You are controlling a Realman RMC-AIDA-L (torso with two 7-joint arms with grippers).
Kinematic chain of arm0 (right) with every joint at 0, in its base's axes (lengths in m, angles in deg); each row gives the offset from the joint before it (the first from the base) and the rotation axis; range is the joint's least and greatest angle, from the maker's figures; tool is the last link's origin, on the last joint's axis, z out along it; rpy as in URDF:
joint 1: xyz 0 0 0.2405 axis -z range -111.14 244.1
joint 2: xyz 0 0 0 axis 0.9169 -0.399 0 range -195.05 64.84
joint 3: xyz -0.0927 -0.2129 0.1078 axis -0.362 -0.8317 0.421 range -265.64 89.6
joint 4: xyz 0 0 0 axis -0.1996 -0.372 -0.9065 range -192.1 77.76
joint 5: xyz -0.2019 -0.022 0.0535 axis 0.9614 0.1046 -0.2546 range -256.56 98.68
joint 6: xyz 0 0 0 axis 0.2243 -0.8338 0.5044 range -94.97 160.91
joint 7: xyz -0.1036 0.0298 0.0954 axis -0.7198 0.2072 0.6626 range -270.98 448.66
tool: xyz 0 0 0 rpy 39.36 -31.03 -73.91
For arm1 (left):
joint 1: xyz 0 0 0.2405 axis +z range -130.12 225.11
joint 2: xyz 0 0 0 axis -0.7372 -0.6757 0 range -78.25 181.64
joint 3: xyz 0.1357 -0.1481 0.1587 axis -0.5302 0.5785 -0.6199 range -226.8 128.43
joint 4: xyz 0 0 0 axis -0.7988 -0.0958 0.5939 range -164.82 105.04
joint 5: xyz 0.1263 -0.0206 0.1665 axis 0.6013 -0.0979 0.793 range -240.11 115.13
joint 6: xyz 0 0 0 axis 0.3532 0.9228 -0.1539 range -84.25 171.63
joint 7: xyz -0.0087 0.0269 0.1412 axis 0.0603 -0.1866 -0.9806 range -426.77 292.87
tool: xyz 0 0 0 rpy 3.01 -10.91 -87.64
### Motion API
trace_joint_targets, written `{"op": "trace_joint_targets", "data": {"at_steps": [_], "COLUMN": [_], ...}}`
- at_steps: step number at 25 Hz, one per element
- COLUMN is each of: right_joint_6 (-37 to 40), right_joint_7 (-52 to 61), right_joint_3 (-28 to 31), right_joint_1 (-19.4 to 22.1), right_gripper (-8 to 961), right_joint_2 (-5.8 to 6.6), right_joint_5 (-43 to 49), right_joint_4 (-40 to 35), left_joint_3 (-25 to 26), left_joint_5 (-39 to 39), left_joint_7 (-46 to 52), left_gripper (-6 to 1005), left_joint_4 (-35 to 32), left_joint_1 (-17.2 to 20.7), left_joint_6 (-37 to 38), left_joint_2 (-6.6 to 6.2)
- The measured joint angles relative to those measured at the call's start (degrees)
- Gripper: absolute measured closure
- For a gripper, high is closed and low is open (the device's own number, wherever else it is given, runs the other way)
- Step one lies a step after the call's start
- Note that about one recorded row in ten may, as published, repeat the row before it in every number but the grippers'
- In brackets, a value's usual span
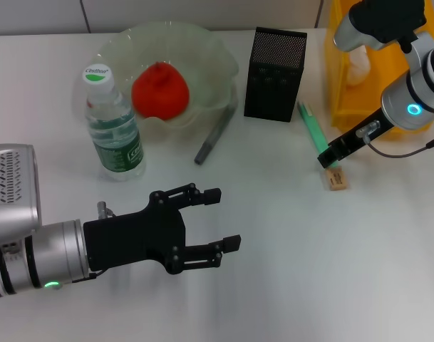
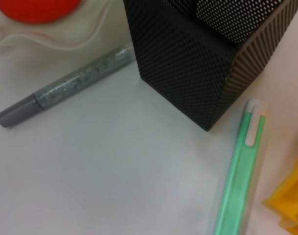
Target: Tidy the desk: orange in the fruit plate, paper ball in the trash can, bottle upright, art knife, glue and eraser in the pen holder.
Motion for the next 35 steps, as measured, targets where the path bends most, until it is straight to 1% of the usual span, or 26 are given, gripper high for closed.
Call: {"op": "trace_joint_targets", "data": {"at_steps": [6,13,35], "right_joint_6": [-0.74,-1.89,-3.56], "right_joint_7": [0.02,0.07,0.13], "right_joint_3": [-0.04,-0.04,-0.04], "right_joint_1": [0.0,-0.22,-0.39], "right_gripper": [508,535,638], "right_joint_2": [-0.12,-0.14,-0.13], "right_joint_5": [-0.54,-0.81,-0.8], "right_joint_4": [0.08,1.58,2.68], "left_joint_3": [0.0,0.0,0.0], "left_joint_5": [-0.01,-0.01,-0.01], "left_joint_7": [0.0,0.0,0.0], "left_gripper": [194,196,199], "left_joint_4": [0.0,0.0,0.0], "left_joint_1": [-0.05,-0.06,-0.05], "left_joint_6": [-0.04,-0.05,-0.05], "left_joint_2": [0.0,0.0,-0.09]}}
